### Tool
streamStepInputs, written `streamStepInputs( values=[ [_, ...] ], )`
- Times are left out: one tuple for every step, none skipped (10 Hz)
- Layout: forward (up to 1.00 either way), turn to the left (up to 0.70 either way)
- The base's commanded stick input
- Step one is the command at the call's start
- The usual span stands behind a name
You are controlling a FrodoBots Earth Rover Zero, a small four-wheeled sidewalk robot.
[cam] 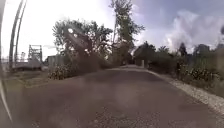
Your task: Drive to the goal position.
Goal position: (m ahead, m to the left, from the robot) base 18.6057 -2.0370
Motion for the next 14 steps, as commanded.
streamStepInputs(
  values=[
    [0.7,-0.01],
    [0.7,0.0],
    [0.7,0.0],
    [0.7,0.0],
    [0.7,0.0],
    [0.7,0.0],
    [0.7,0.0],
    [0.7,0.0],
    [0.7,0.0],
    [0.7,0.0],
    [0.7,0.0],
    [0.7,0.0],
    [0.7,0.0],
    [0.7,0.0]
  ],
)
